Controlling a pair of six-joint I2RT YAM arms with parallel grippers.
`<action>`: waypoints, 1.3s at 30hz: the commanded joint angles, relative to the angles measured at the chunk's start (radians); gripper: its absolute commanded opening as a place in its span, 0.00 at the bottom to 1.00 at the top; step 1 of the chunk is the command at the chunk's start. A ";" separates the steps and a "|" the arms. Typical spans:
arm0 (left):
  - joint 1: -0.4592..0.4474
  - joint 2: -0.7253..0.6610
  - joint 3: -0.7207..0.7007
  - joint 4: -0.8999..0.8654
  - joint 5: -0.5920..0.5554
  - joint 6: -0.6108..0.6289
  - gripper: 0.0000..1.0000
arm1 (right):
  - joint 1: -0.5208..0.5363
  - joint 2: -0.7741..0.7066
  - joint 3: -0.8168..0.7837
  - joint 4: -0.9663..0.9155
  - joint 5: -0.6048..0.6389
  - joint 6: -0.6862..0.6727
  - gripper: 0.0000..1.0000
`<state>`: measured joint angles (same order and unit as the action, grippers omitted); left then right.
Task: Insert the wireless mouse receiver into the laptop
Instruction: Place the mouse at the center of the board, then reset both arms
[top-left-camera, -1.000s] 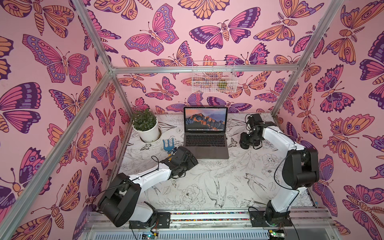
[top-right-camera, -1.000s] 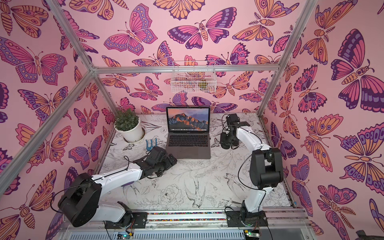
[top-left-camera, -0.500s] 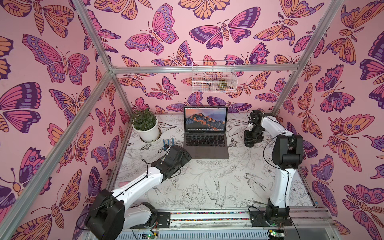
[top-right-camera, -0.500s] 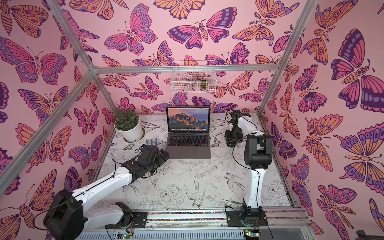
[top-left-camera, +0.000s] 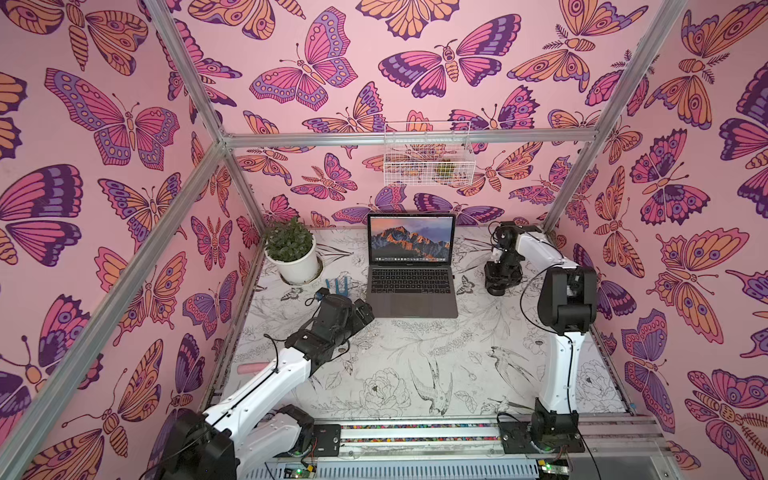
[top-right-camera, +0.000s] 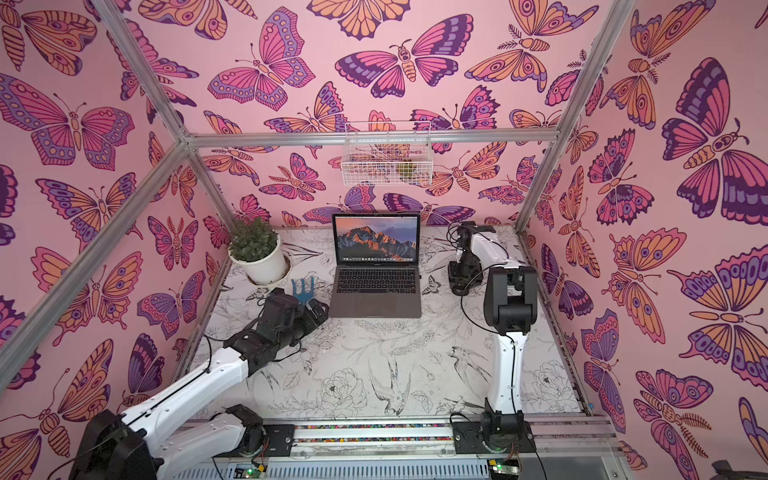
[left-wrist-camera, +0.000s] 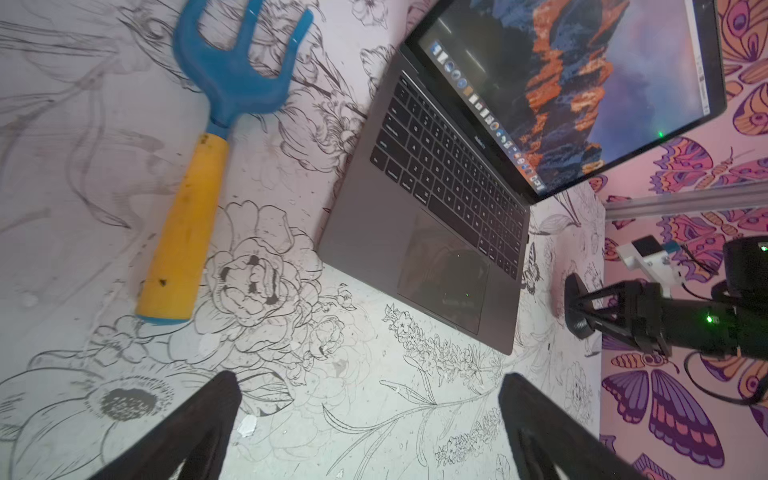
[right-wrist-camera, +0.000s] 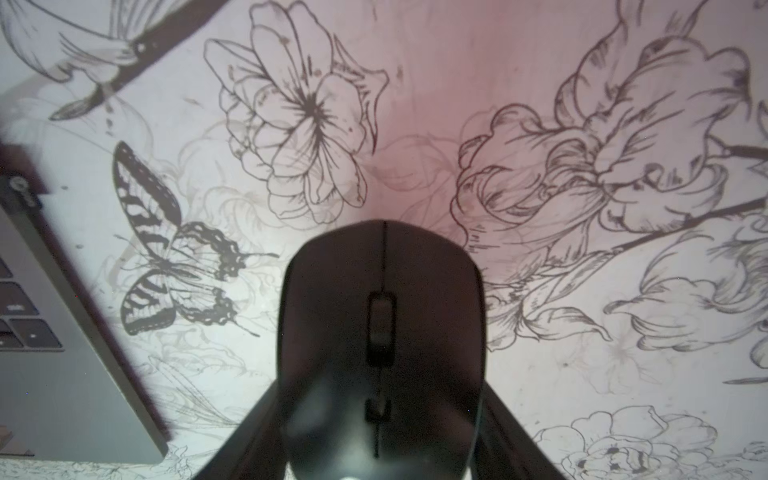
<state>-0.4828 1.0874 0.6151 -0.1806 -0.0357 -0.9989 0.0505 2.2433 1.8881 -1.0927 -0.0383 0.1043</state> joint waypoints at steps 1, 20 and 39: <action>0.006 0.101 0.023 0.034 0.123 0.047 1.00 | 0.009 0.032 0.020 0.021 -0.001 0.025 0.55; -0.008 0.383 0.117 0.106 0.202 0.007 1.00 | 0.011 0.018 -0.023 0.070 0.006 0.028 0.66; 0.140 0.032 0.088 -0.095 -0.281 0.313 1.00 | -0.021 -0.690 -0.655 0.684 0.088 0.238 0.99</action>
<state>-0.3752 1.1450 0.7174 -0.2108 -0.1223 -0.7952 0.0517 1.6482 1.3430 -0.6197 -0.0154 0.2352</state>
